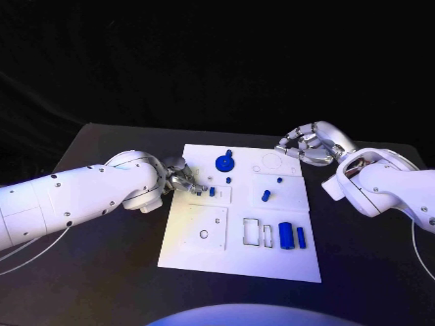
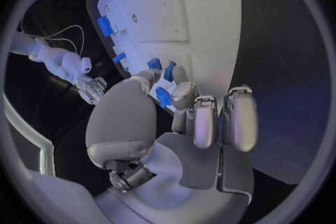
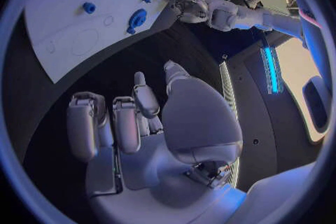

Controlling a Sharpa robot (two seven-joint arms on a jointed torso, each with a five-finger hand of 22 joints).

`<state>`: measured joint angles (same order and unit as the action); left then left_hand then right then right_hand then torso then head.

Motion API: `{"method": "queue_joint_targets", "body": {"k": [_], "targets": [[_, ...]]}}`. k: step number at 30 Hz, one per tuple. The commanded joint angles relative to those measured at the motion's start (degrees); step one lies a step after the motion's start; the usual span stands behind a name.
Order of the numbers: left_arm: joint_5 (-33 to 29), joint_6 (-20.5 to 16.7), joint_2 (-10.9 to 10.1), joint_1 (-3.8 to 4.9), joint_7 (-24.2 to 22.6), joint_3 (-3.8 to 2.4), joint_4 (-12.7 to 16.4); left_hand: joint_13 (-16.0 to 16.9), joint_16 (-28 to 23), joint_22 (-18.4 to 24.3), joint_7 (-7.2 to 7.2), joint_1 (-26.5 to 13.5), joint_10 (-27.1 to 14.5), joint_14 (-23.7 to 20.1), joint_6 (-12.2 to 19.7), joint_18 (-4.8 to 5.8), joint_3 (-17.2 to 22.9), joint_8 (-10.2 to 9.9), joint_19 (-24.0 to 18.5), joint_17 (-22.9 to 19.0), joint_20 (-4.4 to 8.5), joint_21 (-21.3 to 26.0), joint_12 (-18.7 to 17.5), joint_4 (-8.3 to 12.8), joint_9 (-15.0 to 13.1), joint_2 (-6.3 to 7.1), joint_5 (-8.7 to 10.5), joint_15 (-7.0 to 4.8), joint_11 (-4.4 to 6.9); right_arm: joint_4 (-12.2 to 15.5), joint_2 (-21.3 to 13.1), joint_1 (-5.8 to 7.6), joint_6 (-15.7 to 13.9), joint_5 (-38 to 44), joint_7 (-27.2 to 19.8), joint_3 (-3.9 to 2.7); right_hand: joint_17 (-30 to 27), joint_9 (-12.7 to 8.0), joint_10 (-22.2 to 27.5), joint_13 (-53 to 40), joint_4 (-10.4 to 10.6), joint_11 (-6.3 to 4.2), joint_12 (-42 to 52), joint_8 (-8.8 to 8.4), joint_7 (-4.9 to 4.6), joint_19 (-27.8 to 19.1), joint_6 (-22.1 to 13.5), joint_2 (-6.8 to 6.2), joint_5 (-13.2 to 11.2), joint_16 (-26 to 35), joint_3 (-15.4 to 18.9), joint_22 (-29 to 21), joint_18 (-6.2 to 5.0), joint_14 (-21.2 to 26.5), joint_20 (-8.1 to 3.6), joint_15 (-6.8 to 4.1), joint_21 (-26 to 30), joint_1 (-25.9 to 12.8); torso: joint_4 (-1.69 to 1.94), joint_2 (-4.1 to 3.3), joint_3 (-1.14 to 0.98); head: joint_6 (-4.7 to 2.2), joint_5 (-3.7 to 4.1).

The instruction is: Assemble the parts on the task board

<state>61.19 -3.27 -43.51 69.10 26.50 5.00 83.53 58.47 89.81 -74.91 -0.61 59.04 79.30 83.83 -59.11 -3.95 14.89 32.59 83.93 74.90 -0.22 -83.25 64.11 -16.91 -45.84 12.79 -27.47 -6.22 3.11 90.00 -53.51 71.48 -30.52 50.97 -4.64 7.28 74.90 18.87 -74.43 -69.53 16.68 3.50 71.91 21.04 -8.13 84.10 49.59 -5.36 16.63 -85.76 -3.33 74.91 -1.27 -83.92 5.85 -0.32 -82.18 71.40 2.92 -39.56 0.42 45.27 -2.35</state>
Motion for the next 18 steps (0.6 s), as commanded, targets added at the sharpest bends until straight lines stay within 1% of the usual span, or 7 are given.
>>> {"method": "queue_joint_targets", "body": {"k": [1, 5, 7, 9, 13, 14, 18], "targets": [[-0.85, 0.21, -0.11, 0.11, 0.02, -0.28, 0.36, -0.16, 0.15, -2.02, -0.07, -0.78, -0.47, 6.15, -0.05, 0.97, -2.27, 0.02, 0.06, 15.02, 0.06, 0.38, -0.28, 0.0, 0.01, -0.78, 0.33, 0.0, 0.06, -0.01, 0.07, -0.05, 0.05, 0.2, -0.53, 0.0, 4.22, -0.08, 0.26, 0.05, 0.0, -0.13, -0.34, 0.27, 0.11, 1.22, -0.11, 0.17, 0.22, 0.26, 0.4, 9.98, -0.84, -3.72, -0.48, -0.43, 0.18, -0.5, 0.03, 0.05, -0.02, -0.07, -0.04], [-1.01, -0.01, -0.27, 0.44, -0.08, -0.61, 0.64, -0.21, 0.13, -2.08, -0.06, -0.6, -0.53, 6.13, 0.02, 0.98, -3.77, -0.03, 0.09, 14.97, 0.07, 0.36, -0.31, -0.01, 0.0, -1.38, 0.34, -0.01, 0.07, -0.03, 0.11, -0.07, 0.01, 0.19, -0.53, 0.0, 4.22, -0.08, 0.26, 0.05, 0.0, -0.13, -0.34, 0.27, 0.11, 1.22, -0.11, 0.17, 0.22, 0.26, 0.4, 9.98, -0.84, -3.72, -0.48, -0.43, 0.18, -0.5, 0.03, 0.04, -0.03, -0.15, -0.11], [-1.16, -0.02, -0.31, 0.64, -0.12, -0.73, 0.74, -0.26, 0.08, -2.01, -0.07, -0.6, -0.59, 6.1, 0.07, 0.96, -5.4, -0.08, 0.05, 14.85, 0.07, 0.42, -0.35, -0.03, -0.02, -1.89, 0.57, 0.0, 0.06, -0.05, 0.13, -0.07, -0.01, 0.17, -0.54, 0.0, 4.22, -0.08, 0.26, 0.05, 0.0, -0.13, -0.34, 0.27, 0.11, 1.22, -0.11, 0.17, 0.22, 0.26, 0.4, 9.98, -0.84, -3.72, -0.48, -0.43, 0.18, -0.5, 0.04, 0.02, -0.01, -0.17, -0.14], [-1.28, 0.0, -0.32, 0.77, -0.13, -0.79, 0.8, -0.26, 0.08, -2.01, -0.07, -0.6, -0.59, 6.1, 0.07, 0.96, -5.4, -0.08, 0.05, 14.85, 0.07, 0.42, -0.35, -0.03, -0.02, -1.89, 0.57, 0.0, 0.06, -0.07, 0.15, -0.08, -0.02, 0.15, -0.55, 0.0, 4.22, -0.08, 0.26, 0.05, 0.0, -0.13, -0.34, 0.27, 0.11, 1.22, -0.11, 0.17, 0.22, 0.26, 0.4, 9.98, -0.84, -3.72, -0.48, -0.43, 0.18, -0.5, 0.04, 0.02, -0.01, -0.16, -0.14], [-1.49, 0.32, -0.35, 1.15, 0.08, -1.06, 0.9, -0.46, -0.01, -1.9, -0.08, -0.38, -0.73, 6.05, 0.11, 0.93, -7.63, -0.11, -0.01, 14.66, 0.06, 0.51, -0.51, -0.04, -0.04, -2.6, 1.61, 0.01, 0.05, -0.12, 0.19, -0.11, -0.2, 0.03, -0.71, 0.0, 4.16, -0.09, 0.35, 0.16, 0.02, -0.13, -0.44, 0.3, 0.11, 1.15, -0.14, 0.19, 0.24, 0.29, 0.5, 9.91, -0.87, -3.7, -0.48, -0.43, 0.31, -0.6, -0.02, -0.04, 0.0, -0.18, -0.12], [-1.49, 0.45, -0.37, 1.25, 0.16, -1.12, 0.89, -0.48, -0.02, -1.91, -0.09, -0.24, -0.77, 6.05, 0.13, 0.93, -8.7, -0.12, -0.01, 14.65, 0.04, 0.52, -0.53, -0.07, -0.06, -3.0, 2.34, 0.01, 0.03, -0.12, 0.19, -0.11, -0.23, 0.01, -0.74, 0.0, 4.16, -0.09, 0.35, 0.16, 0.02, -0.13, -0.44, 0.3, 0.11, 1.15, -0.14, 0.19, 0.24, 0.29, 0.5, 9.91, -0.87, -3.7, -0.48, -0.43, 0.31, -0.6, -0.03, -0.04, 0.0, -0.18, -0.11], [-1.41, 1.25, -0.52, 1.99, 0.6, -1.39, 0.76, -0.5, -0.01, -1.97, -0.08, -0.03, -0.79, 6.05, 0.11, 0.94, -9.6, -0.11, 0.01, 14.67, 0.05, 0.51, -0.52, -0.06, -0.08, -3.57, 2.92, 0.02, 0.04, -0.14, 0.19, -0.14, -0.29, -0.05, -0.81, 0.0, 4.16, -0.09, 0.35, 0.16, 0.02, -0.13, -0.44, 0.3, 0.11, 1.15, -0.14, 0.19, 0.24, 0.29, 0.5, 9.91, -0.87, -3.7, -0.48, -0.43, 0.31, -0.6, -0.04, -0.03, -0.02, -0.15, -0.13]]}}
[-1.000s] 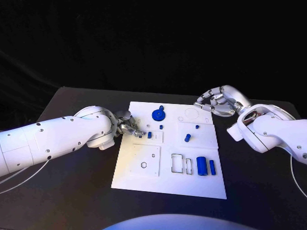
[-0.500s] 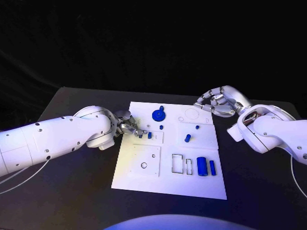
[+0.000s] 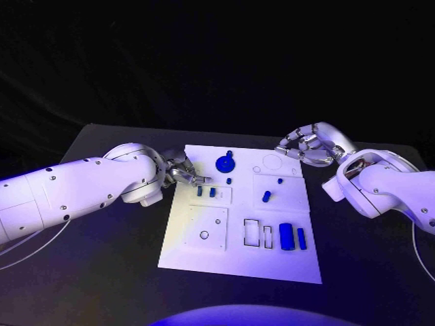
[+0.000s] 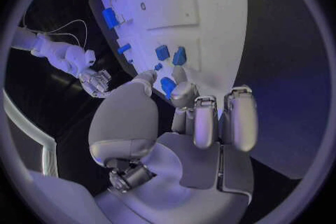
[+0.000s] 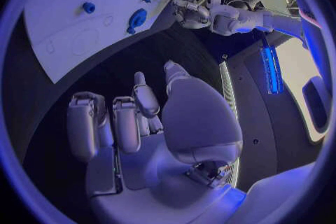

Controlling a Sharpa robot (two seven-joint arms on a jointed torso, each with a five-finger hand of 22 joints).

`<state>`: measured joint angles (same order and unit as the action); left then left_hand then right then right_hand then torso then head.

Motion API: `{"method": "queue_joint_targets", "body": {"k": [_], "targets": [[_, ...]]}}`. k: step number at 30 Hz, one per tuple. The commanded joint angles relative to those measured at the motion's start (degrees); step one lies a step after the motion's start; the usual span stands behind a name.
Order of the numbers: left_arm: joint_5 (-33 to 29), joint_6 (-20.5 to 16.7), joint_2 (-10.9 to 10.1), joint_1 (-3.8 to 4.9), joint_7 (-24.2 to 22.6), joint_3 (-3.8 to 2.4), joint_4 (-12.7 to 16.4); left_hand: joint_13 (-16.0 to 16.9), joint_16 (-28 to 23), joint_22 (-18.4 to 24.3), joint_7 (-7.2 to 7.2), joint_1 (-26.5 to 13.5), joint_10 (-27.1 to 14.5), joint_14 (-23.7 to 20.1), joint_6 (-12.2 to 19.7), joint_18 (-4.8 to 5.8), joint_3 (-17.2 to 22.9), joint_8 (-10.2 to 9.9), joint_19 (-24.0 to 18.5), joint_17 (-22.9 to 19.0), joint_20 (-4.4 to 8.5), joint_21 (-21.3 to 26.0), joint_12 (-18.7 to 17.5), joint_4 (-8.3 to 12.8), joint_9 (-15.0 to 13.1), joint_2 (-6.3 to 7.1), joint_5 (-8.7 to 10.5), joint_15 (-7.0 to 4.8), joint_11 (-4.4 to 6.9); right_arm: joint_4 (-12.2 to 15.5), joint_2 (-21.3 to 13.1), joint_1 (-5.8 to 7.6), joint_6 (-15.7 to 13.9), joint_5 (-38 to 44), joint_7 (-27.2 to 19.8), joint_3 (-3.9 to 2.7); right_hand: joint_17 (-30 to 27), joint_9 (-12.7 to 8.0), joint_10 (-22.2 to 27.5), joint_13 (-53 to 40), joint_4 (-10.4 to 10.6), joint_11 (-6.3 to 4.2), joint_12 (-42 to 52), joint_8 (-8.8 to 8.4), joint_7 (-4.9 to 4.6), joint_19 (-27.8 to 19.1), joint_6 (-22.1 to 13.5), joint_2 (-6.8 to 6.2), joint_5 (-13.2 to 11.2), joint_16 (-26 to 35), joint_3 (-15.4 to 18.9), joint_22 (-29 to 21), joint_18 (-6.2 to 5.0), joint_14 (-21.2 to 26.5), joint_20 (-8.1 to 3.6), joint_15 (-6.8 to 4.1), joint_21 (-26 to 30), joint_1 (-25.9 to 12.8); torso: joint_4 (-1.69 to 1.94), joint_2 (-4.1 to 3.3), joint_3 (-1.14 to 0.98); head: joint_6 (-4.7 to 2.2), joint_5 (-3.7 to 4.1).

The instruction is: Assemble the parts on the task board

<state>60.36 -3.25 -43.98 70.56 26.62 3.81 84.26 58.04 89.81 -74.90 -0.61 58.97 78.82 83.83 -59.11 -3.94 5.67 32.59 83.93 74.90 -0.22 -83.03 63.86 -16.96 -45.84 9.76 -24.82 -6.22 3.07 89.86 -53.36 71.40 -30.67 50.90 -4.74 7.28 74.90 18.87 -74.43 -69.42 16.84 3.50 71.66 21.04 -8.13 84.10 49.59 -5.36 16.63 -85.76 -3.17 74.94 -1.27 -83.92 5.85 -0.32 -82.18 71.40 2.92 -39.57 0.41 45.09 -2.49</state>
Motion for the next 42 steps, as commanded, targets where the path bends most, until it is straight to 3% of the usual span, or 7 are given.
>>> {"method": "queue_joint_targets", "body": {"k": [1, 8, 12, 16, 20, 31, 42], "targets": [[-0.54, 1.54, -0.08, 0.74, 0.61, -0.26, -0.03, -0.04, 0.0, -1.94, -0.07, 0.19, -0.29, 6.05, 0.11, 0.93, -0.46, -0.12, 0.0, 14.68, 0.05, 0.3, -0.24, 0.01, -0.08, -0.82, 0.33, 0.02, 0.07, 0.0, 0.05, -0.07, -0.15, 0.01, -0.71, 0.0, 4.16, -0.09, 0.35, 0.05, -0.15, -0.13, -0.19, 0.3, 0.11, 1.16, -0.14, 0.19, 0.24, 0.29, 0.34, 9.88, -0.87, -3.7, -0.48, -0.43, 0.31, -0.6, -0.02, -0.02, 0.0, 0.03, 0.02], [-0.07, 7.15, 0.35, 2.76, 1.63, -0.47, -1.11, -1.18, -0.38, -1.05, -0.23, 3.5, -1.07, 5.83, 0.96, 0.73, 0.69, -0.57, -0.46, 13.88, 0.01, 0.87, -1.28, 0.16, 0.03, -2.03, -0.02, 0.09, -0.05, -0.05, 0.08, -0.08, -0.09, -0.02, -0.69, 0.0, 4.27, -0.09, 0.33, 0.02, -0.14, -0.12, -0.16, 0.3, 0.11, 1.21, -0.16, 0.21, 0.25, 0.25, 0.38, 9.93, -0.85, -3.73, -0.48, -0.43, 0.23, -0.65, 0.03, 0.1, -0.04, -0.03, -0.01], [0.05, 13.8, 1.83, 3.85, 2.36, -0.5, -3.16, -2.33, -0.73, 0.02, -0.44, 4.66, -1.83, 5.62, 1.51, 0.5, 1.71, -0.9, -1.0, 13.15, -0.07, 1.52, -2.34, 0.13, 0.14, -2.56, -0.05, 0.2, -0.22, -0.1, 0.16, -0.09, -0.04, -0.02, -0.65, 0.0, 4.27, -0.09, 0.33, 0.02, -0.14, -0.12, -0.16, 0.3, 0.11, 1.21, -0.16, 0.21, 0.25, 0.25, 0.38, 9.93, -0.85, -3.73, -0.48, -0.43, 0.23, -0.65, 0.02, 0.1, 0.01, -0.1, -0.02], [-0.34, 20.41, 3.64, 4.71, 3.15, -0.49, -5.65, -6.34, -1.7, 2.86, -1.59, 4.88, -4.62, 5.06, 3.48, -0.09, 3.67, -2.36, -2.53, 11.28, -0.68, 3.39, -6.07, 0.1, 0.8, -3.03, 0.17, 1.0, -1.19, -0.14, 0.22, -0.09, 0.0, -0.01, -0.59, 0.0, 4.36, -0.09, 0.26, -0.07, -0.15, -0.13, -0.08, 0.31, 0.11, 1.26, -0.16, 0.24, 0.27, 0.21, 0.39, 9.98, -0.83, -3.75, -0.48, -0.43, 0.15, -0.66, -0.03, 0.07, 0.0, -0.12, -0.14], [-1.11, 24.05, 5.49, 5.37, 3.63, -0.48, -8.14, -8.86, -1.91, 3.88, -2.6, 4.14, -6.45, 4.95, 5.02, -0.3, 4.61, -4.01, -3.1, 10.95, -1.23, 4.16, -8.21, 0.11, 1.76, -2.84, 0.28, 1.74, -2.07, -0.18, 0.27, -0.1, 0.01, -0.01, -0.55, 0.0, 4.36, -0.09, 0.26, -0.07, -0.15, -0.13, -0.08, 0.31, 0.11, 1.26, -0.16, 0.24, 0.27, 0.21, 0.39, 9.98, -0.83, -3.75, -0.48, -0.43, 0.15, -0.66, 0.01, 0.04, -0.02, -0.27, -0.11], [-1.2, 28.96, 10.05, 6.39, 4.46, -0.12, -13.81, -8.97, -1.85, 3.77, -3.03, 3.24, -6.56, 5.0, 5.24, -0.29, 4.96, -4.97, -3.04, 11.1, -1.56, 4.16, -8.06, 0.07, 2.53, -2.76, 0.5, 2.1, -2.46, -0.24, 0.38, -0.1, -0.01, 0.0, -0.49, 0.0, 4.36, -0.09, 0.26, -0.07, -0.15, -0.13, -0.08, 0.31, 0.11, 1.26, -0.16, 0.24, 0.27, 0.21, 0.39, 9.98, -0.83, -3.75, -0.48, -0.43, 0.15, -0.66, 0.02, -0.02, 0.02, -0.1, -0.21], [-0.73, 29.46, 12.75, 6.48, 4.61, 0.61, -16.53, -8.98, -1.75, 3.66, -3.07, 2.99, -6.59, 5.06, 5.19, -0.27, 4.93, -5.08, -2.99, 11.29, -1.61, 4.11, -8.03, 0.07, 2.63, -2.68, 0.54, 2.15, -2.51, -0.25, 0.51, -0.1, -0.01, 0.0, -0.5, 0.0, 4.36, -0.09, 0.26, -0.07, -0.15, -0.13, -0.08, 0.31, 0.11, 1.26, -0.16, 0.24, 0.27, 0.21, 0.39, 9.98, -0.83, -3.75, -0.48, -0.43, 0.15, -0.66, -0.01, -0.06, 0.06, -0.02, -0.22]]}}
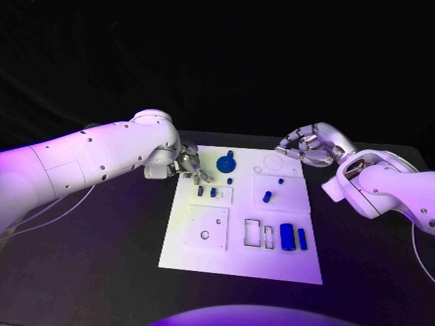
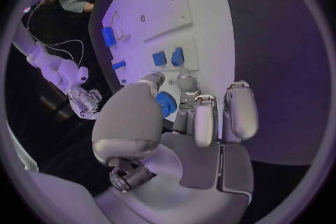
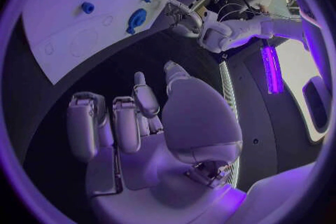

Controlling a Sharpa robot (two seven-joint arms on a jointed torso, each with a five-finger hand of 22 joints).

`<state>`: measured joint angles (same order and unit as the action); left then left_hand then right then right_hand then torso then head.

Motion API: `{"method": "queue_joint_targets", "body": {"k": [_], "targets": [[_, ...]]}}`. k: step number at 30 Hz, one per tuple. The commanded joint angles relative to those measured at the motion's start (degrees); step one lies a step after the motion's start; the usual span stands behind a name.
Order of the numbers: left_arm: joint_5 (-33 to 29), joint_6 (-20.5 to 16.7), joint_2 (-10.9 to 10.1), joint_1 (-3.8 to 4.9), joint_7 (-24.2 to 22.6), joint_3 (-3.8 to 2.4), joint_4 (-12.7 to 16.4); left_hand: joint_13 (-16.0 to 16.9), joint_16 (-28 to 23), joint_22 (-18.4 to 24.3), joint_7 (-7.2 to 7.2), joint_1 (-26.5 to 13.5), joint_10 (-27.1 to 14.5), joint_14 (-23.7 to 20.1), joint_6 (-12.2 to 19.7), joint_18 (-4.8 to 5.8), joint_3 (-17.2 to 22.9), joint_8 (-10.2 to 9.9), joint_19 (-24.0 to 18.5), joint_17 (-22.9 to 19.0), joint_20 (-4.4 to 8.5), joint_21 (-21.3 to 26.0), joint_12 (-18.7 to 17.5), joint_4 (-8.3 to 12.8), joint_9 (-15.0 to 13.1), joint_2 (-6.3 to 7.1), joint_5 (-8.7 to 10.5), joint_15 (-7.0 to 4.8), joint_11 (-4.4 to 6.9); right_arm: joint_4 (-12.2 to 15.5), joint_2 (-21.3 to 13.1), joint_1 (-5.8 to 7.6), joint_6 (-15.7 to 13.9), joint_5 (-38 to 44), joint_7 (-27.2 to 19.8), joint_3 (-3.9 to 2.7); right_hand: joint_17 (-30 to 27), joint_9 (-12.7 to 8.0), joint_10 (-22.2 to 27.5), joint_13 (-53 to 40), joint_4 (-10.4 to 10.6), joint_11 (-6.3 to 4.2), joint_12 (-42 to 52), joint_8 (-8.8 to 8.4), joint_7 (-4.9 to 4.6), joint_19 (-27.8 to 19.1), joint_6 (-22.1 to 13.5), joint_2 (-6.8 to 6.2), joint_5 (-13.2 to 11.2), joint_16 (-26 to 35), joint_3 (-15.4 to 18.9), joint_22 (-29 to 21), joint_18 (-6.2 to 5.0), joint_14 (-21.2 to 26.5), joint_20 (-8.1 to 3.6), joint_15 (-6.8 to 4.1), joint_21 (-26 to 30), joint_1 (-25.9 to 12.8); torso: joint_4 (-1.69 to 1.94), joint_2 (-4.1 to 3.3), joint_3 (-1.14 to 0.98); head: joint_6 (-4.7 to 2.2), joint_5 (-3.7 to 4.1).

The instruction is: Assemble the parts on the task board

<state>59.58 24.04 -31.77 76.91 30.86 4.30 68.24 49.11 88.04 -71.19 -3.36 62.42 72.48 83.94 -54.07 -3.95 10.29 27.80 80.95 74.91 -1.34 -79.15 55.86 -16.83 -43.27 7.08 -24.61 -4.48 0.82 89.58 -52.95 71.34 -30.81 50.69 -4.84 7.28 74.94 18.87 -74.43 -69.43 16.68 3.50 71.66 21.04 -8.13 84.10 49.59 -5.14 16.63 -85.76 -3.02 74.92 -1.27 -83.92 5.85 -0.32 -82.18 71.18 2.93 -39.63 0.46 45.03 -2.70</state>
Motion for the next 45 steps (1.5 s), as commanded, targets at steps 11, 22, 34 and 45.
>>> {"method": "queue_joint_targets", "body": {"k": [11, 22, 34, 45], "targets": [[0.78, 3.2, 1.8, 0.12, 0.48, 0.68, -2.16, -0.05, 0.13, -0.4, -0.29, -0.14, -0.27, 5.01, -0.07, -0.2, 0.88, -0.48, 0.17, 11.48, -0.59, 0.03, 0.11, 0.05, 0.28, -0.34, 0.15, 0.46, -0.24, 0.01, 0.17, -0.04, 0.16, 0.21, -0.42, 0.0, 4.33, -0.1, 0.26, -0.06, 0.01, -0.13, -0.08, 0.31, 0.11, 1.26, -0.16, 0.02, 0.27, 0.21, 0.24, 10.0, -0.83, -3.75, -0.49, -0.43, 0.16, -0.44, 0.03, 0.06, -0.04, 0.13, -0.05], [1.06, 3.63, 2.16, 0.09, 0.49, 0.8, -2.5, -0.39, 0.17, -0.63, -0.19, 0.89, -0.37, 5.04, -0.42, -0.16, 2.03, -0.69, 0.32, 11.56, -0.64, -0.1, 0.07, 0.13, 0.56, -0.57, -0.01, 0.41, -0.16, -0.02, 0.22, -0.04, 0.19, 0.21, -0.44, 0.0, 4.33, -0.1, 0.26, -0.06, 0.01, -0.13, -0.08, 0.31, 0.11, 1.26, -0.16, 0.02, 0.27, 0.21, 0.24, 10.0, -0.83, -3.75, -0.49, -0.43, 0.16, -0.44, -0.01, 0.05, -0.05, 0.13, -0.01], [1.05, 3.76, 2.1, 0.07, 0.37, 0.81, -2.13, 0.15, 0.34, -1.1, 0.32, 3.6, 0.17, 5.14, -1.58, -0.08, 5.88, -0.28, 0.57, 11.89, -0.54, -0.34, 1.1, 0.15, 0.52, 0.02, -0.13, 0.09, 0.27, -0.1, 0.3, -0.04, 0.21, 0.21, -0.47, 0.0, 4.37, -0.1, 0.25, -0.06, -0.03, -0.14, -0.06, 0.37, 0.12, 1.29, -0.17, 0.15, 0.39, 0.2, 0.31, 10.04, -0.81, -3.76, -0.49, -0.44, 0.12, -0.41, -0.01, 0.05, -0.06, 0.21, 0.03], [0.51, 4.23, 2.13, 0.07, 0.37, 0.81, -1.97, 0.42, 0.39, -1.4, 0.38, 3.77, 0.32, 5.17, -1.66, -0.01, 6.47, -0.19, 0.72, 11.99, -0.51, -0.52, 1.4, 0.15, 0.46, 0.23, -0.14, 0.03, 0.33, -0.18, 0.42, -0.09, 0.22, 0.21, -0.5, 0.0, 4.37, -0.1, 0.25, -0.06, -0.03, -0.14, -0.06, 0.37, 0.12, 1.29, -0.17, 0.15, 0.39, 0.2, 0.31, 10.04, -0.81, -3.76, -0.49, -0.44, 0.12, -0.41, 0.01, 0.05, -0.06, 0.22, -0.01]]}}
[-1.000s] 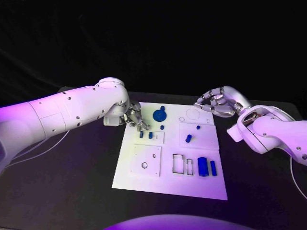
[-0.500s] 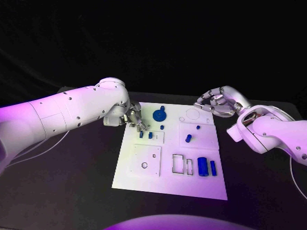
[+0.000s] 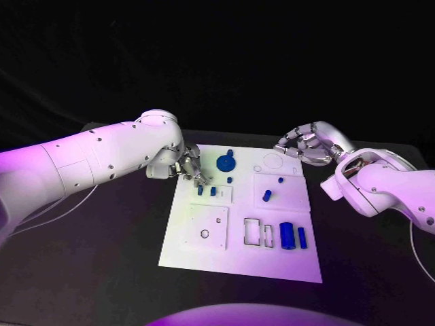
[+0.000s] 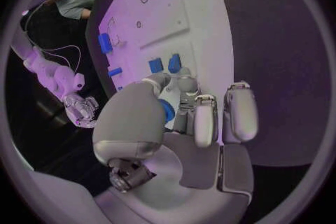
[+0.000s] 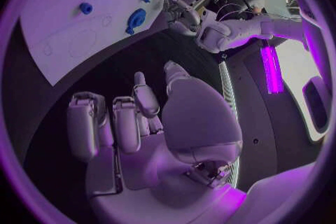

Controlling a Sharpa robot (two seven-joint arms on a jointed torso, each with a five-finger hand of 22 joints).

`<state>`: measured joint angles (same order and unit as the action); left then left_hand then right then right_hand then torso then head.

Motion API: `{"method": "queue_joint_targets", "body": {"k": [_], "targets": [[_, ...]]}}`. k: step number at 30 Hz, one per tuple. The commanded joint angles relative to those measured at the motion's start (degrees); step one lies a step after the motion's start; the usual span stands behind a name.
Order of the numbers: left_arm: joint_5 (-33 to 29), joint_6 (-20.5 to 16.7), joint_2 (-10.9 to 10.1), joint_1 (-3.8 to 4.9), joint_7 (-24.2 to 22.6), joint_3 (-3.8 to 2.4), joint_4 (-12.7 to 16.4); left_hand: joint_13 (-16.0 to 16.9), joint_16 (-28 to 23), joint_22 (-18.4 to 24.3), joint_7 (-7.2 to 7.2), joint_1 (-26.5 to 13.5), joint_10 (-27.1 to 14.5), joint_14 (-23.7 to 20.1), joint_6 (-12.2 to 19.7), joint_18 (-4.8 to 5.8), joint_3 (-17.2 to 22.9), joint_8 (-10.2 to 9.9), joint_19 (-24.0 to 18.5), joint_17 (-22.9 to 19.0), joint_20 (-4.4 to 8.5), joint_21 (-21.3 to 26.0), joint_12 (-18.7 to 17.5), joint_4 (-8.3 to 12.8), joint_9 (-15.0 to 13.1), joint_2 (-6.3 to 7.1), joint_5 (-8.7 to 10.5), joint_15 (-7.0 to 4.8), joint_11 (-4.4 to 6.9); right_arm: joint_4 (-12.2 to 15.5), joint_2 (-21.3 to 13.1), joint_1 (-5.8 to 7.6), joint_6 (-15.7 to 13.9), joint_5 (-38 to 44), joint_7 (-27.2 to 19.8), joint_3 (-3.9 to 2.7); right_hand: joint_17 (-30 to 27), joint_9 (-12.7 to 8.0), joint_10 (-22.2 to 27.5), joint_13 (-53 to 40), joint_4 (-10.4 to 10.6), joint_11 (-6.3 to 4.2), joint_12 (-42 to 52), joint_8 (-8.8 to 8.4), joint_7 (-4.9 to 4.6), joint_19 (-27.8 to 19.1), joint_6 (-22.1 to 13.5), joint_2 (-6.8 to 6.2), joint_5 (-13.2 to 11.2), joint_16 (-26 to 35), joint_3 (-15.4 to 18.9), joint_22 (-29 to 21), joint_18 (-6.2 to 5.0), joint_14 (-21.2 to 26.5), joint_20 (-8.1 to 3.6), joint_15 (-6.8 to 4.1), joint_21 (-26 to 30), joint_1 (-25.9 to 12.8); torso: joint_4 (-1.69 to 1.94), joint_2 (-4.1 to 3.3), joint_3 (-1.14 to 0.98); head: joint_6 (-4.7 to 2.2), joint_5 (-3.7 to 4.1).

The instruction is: Assemble the parts on the task board

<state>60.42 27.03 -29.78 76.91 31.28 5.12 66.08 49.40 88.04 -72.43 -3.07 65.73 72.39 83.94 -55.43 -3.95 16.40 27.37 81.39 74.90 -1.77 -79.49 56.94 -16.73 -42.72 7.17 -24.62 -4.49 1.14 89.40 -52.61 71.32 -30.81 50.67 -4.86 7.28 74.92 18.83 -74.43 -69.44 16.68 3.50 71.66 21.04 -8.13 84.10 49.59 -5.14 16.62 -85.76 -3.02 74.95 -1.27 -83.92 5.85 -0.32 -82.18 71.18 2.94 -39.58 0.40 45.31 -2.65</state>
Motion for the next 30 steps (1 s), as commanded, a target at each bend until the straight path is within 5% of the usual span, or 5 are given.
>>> {"method": "queue_joint_targets", "body": {"k": [1, 30], "targets": [[-0.35, 1.27, 0.14, 0.07, -0.04, -0.01, 0.2, 0.18, 0.44, -0.2, 0.09, 0.45, 0.43, 5.2, -0.31, 0.01, 0.39, 0.25, 0.31, 12.09, -0.08, -0.21, 0.38, 0.04, -0.1, 0.17, -0.12, 0.03, 0.01, -0.01, 0.08, -0.07, 0.21, 0.23, -0.48, 0.0, 4.39, -0.06, 0.25, -0.06, -0.03, -0.14, -0.06, 0.37, 0.12, 1.29, -0.17, 0.15, 0.39, 0.2, 0.31, 10.02, -0.81, -3.76, -0.49, -0.44, 0.12, -0.41, -0.03, 0.0, -0.01, -0.05, -0.07], [-0.79, 2.94, 0.11, 0.08, 0.13, -0.01, 0.23, 0.61, 0.58, -0.77, 0.42, 1.8, 0.9, 5.28, -0.63, 0.12, 3.96, 0.76, 0.59, 12.35, 0.15, -0.55, 1.14, 0.23, -0.45, 1.15, -0.06, -0.23, 0.32, -0.01, 0.16, -0.15, 0.24, 0.22, -0.52, 0.0, 4.39, -0.06, 0.25, -0.06, -0.03, -0.14, -0.06, 0.37, 0.12, 1.29, -0.17, 0.15, 0.39, 0.2, 0.31, 10.02, -0.81, -3.76, -0.49, -0.44, 0.12, -0.41, 0.02, 0.01, 0.0, 0.18, -0.05]]}}
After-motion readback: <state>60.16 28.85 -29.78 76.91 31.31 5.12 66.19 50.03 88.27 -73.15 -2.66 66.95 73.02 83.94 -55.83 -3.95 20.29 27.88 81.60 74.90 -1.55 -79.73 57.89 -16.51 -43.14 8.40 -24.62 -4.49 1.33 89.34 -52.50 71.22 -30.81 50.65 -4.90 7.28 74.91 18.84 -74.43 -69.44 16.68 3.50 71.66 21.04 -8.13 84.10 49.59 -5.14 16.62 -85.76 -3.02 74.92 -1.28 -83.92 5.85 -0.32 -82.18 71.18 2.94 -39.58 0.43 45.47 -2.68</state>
